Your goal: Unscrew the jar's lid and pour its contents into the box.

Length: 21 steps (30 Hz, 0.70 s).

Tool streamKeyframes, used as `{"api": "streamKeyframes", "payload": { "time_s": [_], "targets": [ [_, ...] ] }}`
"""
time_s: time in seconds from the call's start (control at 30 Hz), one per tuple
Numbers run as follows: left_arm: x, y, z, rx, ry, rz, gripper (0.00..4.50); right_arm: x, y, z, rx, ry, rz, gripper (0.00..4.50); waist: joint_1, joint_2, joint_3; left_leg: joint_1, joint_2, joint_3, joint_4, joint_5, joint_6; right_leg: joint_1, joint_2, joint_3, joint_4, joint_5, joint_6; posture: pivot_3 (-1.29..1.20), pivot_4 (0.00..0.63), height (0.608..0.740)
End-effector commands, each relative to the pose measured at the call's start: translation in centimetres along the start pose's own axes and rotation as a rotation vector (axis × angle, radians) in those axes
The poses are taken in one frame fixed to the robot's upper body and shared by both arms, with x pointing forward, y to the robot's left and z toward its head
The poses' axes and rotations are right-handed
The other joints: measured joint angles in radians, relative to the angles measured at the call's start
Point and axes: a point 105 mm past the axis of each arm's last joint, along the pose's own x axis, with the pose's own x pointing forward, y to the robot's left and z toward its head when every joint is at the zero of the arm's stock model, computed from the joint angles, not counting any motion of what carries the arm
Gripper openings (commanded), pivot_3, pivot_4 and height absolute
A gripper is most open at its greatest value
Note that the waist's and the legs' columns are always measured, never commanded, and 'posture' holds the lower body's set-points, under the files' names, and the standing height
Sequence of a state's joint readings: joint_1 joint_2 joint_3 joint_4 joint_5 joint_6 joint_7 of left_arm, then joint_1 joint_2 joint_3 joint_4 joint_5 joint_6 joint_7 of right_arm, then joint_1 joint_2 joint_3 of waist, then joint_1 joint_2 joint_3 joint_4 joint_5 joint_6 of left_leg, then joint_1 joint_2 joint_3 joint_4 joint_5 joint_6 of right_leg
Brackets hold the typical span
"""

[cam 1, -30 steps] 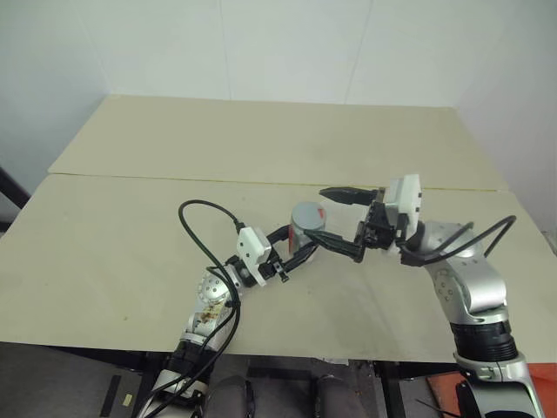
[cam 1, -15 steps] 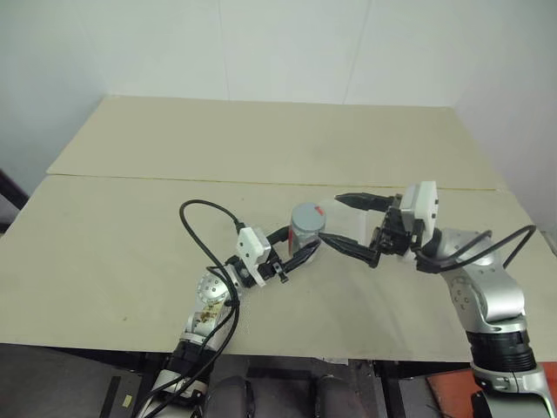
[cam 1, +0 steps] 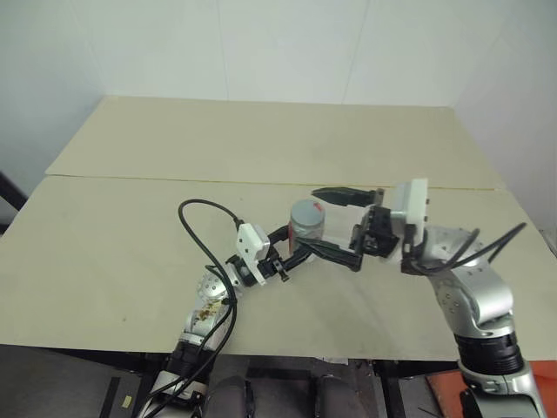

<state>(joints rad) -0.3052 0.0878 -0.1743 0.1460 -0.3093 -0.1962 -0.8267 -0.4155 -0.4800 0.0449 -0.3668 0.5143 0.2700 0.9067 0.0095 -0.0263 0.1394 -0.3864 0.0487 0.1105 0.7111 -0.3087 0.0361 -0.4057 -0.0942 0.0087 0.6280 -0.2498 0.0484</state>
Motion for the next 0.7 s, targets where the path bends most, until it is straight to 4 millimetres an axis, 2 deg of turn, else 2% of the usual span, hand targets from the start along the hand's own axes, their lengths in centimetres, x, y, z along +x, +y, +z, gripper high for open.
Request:
{"api": "streamKeyframes", "payload": {
  "time_s": [0.03,0.3,0.7],
  "targets": [
    [0.3,-0.3,0.9,0.036,-0.034,-0.018,2.1,1.0,-1.1,-0.4,-0.041,0.028,-0.068,4.5,0.0,0.0,0.0,0.0,0.0,0.0,0.0,0.0,0.0,0.0,0.0,0.0,0.0,0.0,0.0,0.0,0.15,0.74],
    [0.2,-0.4,0.8,0.032,-0.037,-0.013,2.1,1.3,-2.3,-1.0,-0.019,0.047,-0.126,4.5,0.001,0.0,0.0,-0.001,0.0,0.001,0.0,0.0,-0.001,0.0,0.0,0.0,-0.002,0.0,0.0,0.0,0.15,0.74],
    [0.2,-0.3,0.7,0.038,-0.038,-0.008,2.1,-0.8,-2.5,-0.7,-0.01,0.045,-0.152,4.5,0.001,0.0,0.0,-0.001,0.0,0.0,0.0,0.0,0.0,0.0,0.0,0.0,-0.001,0.0,0.0,0.0,0.15,0.74]
  ]
}}
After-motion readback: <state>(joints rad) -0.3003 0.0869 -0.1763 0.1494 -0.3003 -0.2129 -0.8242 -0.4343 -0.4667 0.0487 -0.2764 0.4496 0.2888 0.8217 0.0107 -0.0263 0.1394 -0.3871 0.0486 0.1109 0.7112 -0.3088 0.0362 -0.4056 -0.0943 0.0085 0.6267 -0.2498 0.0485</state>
